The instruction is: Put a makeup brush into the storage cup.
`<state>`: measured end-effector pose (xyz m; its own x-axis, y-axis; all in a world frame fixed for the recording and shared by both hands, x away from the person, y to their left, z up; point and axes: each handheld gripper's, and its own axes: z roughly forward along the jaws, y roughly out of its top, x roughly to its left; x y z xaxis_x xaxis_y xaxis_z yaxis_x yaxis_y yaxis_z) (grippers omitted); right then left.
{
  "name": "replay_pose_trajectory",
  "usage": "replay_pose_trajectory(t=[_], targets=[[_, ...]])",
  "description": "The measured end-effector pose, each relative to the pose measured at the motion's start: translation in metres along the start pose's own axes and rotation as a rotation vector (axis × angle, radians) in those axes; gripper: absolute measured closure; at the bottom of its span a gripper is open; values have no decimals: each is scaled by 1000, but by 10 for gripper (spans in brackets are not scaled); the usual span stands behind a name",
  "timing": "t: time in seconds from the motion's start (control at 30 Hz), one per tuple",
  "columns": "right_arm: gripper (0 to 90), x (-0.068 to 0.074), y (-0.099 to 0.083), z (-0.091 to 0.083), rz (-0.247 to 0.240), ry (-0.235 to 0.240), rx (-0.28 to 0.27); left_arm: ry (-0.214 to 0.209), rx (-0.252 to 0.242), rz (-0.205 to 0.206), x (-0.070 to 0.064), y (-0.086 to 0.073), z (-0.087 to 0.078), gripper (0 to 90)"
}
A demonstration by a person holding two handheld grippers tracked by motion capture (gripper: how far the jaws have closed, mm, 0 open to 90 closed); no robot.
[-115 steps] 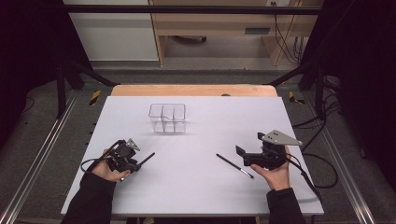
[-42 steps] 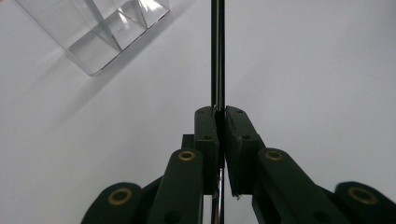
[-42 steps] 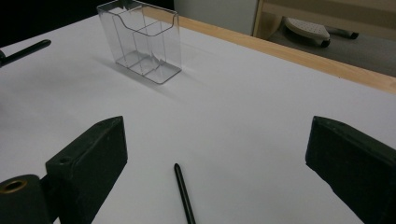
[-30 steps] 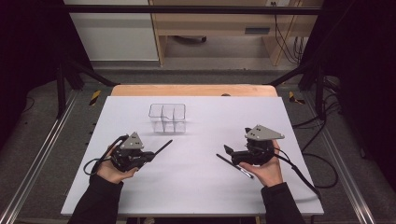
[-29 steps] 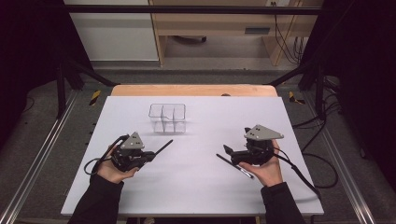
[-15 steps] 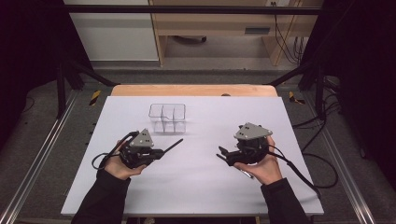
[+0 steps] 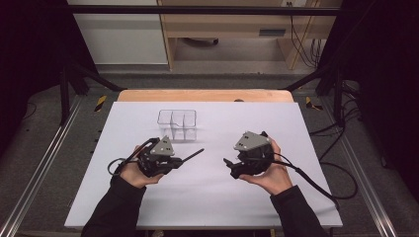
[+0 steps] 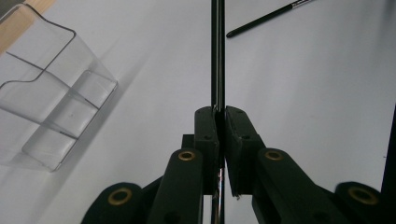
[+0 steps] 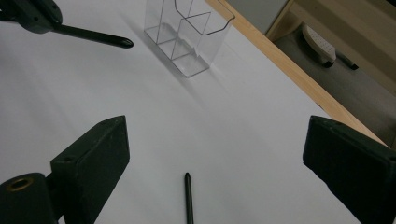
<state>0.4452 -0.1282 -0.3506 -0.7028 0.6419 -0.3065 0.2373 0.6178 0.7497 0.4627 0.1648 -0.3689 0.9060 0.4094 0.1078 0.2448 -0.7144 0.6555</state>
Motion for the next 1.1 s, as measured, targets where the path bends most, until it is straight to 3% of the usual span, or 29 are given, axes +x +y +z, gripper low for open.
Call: replay_pose_trajectory(t=[0.67,1.1], targets=[[119,22,11,8,-126,48,60,-35,11,48,-7,12,9,835],[196,35,15,13,-243,78,110,-63,32,93,-14,21,16,835]])
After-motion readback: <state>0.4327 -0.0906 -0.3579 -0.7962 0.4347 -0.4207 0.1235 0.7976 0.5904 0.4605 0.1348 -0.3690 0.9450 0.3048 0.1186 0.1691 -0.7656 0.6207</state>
